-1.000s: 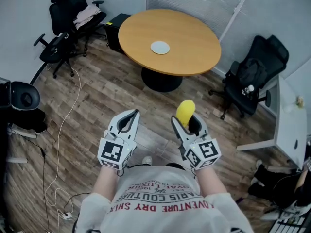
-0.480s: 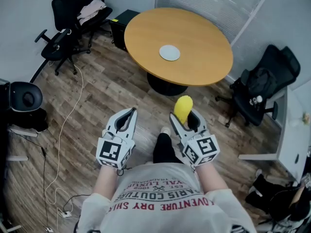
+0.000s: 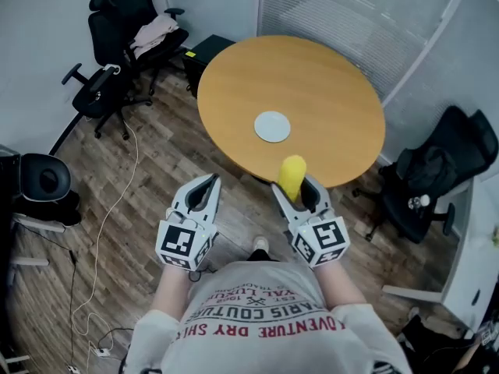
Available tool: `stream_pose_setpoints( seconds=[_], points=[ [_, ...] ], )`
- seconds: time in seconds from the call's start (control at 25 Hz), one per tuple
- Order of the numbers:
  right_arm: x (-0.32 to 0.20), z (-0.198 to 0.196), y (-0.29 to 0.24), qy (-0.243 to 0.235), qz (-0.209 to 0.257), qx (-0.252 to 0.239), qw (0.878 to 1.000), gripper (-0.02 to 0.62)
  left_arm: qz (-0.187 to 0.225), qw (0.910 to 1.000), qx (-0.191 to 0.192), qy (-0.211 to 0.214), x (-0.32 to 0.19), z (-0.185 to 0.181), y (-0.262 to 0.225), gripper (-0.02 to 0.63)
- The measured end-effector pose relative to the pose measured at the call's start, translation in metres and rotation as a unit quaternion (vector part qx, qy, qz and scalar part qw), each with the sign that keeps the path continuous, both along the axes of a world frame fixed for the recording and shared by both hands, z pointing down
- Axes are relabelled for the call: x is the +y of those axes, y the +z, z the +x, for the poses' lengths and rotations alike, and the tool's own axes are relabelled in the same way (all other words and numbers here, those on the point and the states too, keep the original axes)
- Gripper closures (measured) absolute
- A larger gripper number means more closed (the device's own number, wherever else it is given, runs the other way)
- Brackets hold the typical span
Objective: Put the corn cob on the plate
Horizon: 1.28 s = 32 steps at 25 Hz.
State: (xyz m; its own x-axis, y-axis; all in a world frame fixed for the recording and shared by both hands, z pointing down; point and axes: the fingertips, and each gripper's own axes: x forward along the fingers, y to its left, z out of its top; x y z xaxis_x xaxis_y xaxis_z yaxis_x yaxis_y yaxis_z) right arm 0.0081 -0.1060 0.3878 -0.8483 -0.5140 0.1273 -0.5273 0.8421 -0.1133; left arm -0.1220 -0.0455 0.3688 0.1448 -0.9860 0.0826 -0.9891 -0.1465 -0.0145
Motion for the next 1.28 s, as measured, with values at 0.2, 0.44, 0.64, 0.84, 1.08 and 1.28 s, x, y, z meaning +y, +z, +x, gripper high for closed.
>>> stream_pose_setpoints(
  seconds=[0.2,0.44,0.64,0.84,1.08,1.28],
  points=[
    [-0.070,0.005,0.002,0.008,0.009,0.005,1.000,0.333,0.010,0.9997,-0.019,0.013,-0.070,0.008,0.002,0.572],
    [-0.134,0.014,0.020,0.017,-0.009,0.019,1.000,0.333,0.003,0.9997,-0.012,0.022,-0.140,0.016,0.014,0.572],
    [-0.174,0.000,0.036,0.036,-0.032,0.038,0.998,0.333,-0.009,0.9990,0.006,0.043,-0.189,0.000,0.021,0.572],
    [-0.212,-0.016,0.051,0.064,-0.051,0.047,0.996,0.333,-0.016,0.9959,0.007,0.089,-0.243,-0.011,0.031,0.572],
    [-0.250,-0.043,0.076,0.110,-0.088,0.072,0.987,0.333,-0.030,0.9866,-0.001,0.161,-0.300,-0.035,0.045,0.572],
    [-0.274,-0.060,0.114,0.147,-0.143,0.099,0.974,0.333,-0.042,0.9745,0.010,0.220,-0.338,-0.048,0.063,0.572]
  ],
)
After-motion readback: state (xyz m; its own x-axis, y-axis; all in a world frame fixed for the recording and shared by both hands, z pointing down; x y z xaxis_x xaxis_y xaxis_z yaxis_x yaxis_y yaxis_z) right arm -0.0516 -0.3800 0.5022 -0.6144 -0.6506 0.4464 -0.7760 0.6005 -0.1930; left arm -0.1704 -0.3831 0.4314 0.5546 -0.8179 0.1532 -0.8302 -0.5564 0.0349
